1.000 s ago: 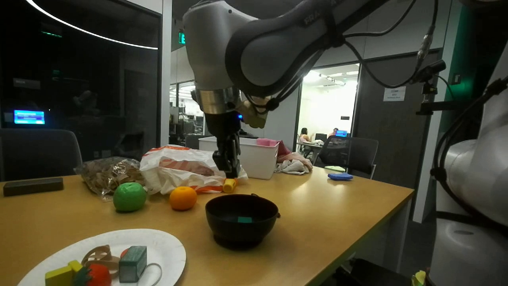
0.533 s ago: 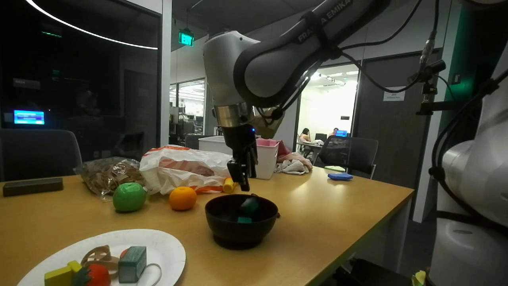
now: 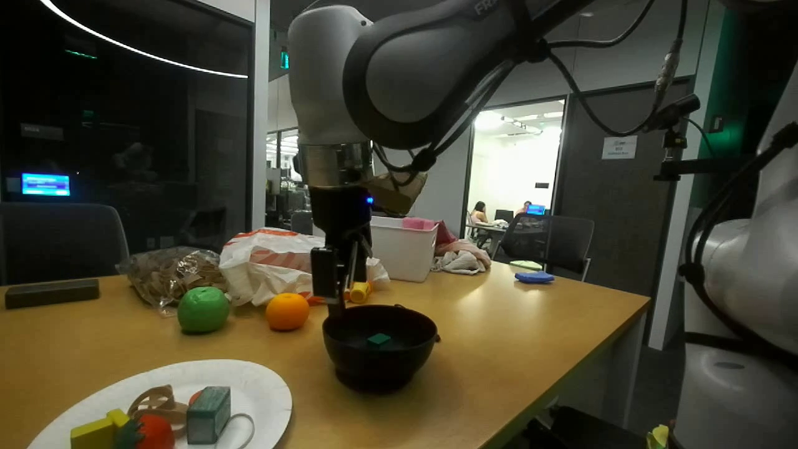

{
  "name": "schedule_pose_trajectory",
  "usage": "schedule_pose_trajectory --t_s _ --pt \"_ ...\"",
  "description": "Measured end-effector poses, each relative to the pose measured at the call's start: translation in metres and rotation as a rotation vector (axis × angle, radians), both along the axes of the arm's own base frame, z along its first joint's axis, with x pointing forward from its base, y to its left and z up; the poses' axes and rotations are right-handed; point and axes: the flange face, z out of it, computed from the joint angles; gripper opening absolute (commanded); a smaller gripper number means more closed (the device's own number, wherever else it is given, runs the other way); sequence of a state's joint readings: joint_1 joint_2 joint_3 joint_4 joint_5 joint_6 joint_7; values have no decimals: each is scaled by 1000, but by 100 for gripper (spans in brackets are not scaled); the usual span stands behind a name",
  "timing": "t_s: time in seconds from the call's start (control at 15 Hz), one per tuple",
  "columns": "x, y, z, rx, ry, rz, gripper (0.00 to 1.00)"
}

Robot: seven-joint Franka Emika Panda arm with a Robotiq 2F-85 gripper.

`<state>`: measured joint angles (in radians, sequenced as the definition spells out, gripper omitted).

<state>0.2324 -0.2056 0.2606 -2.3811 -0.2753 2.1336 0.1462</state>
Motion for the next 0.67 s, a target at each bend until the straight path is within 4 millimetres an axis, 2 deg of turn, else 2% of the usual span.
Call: schedule_pose_trajectory --t_s 0.4,0.53,0.67 --pt "-53 117 -19 82 3 280 100" --pt "-60 148 -23 110 3 342 100" --pt "-59 171 -30 132 20 372 100"
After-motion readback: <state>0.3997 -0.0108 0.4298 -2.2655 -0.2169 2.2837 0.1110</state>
